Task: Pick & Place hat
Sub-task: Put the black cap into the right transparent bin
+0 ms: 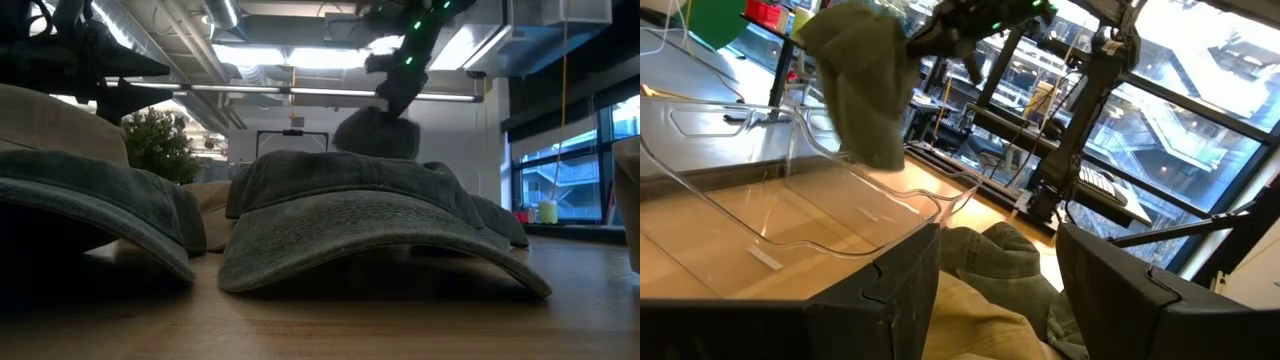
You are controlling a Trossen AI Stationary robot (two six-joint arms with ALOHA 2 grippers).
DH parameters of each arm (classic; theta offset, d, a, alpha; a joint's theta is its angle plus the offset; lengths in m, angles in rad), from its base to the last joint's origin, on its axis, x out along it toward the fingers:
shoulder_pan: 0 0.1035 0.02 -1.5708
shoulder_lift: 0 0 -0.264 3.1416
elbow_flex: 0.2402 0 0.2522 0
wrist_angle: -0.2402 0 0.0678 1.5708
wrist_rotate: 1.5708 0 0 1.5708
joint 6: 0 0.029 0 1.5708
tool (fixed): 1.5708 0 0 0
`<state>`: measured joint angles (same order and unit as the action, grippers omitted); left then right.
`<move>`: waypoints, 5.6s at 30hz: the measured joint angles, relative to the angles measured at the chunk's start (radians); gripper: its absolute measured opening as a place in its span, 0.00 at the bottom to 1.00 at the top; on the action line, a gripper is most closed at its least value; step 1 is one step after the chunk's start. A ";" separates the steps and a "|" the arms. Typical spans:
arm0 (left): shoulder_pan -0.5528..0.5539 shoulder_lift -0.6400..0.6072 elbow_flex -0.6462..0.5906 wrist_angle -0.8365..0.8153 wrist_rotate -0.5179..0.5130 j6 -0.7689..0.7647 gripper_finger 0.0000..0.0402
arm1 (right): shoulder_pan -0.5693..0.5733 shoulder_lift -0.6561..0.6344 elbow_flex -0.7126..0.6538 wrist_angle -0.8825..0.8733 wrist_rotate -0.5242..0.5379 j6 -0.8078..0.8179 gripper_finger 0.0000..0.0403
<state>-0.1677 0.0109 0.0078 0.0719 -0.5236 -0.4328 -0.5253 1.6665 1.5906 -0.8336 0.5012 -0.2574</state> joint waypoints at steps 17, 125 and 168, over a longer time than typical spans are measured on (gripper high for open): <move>0.000 0.000 0.000 0.000 -0.002 0.000 0.49 | 0.373 -0.380 0.002 -0.483 -0.447 0.428 0.02; 0.000 0.033 0.000 0.000 -0.007 0.029 0.49 | 0.410 -0.242 0.224 -0.355 0.067 0.046 0.00; 0.000 0.033 0.000 0.000 -0.007 0.035 0.49 | 0.023 0.175 0.220 -0.031 -0.058 -0.192 0.00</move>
<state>-0.1673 0.0441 0.0082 0.0715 -0.5308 -0.3977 -0.5022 1.8420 1.8103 -0.8650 0.4431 -0.4496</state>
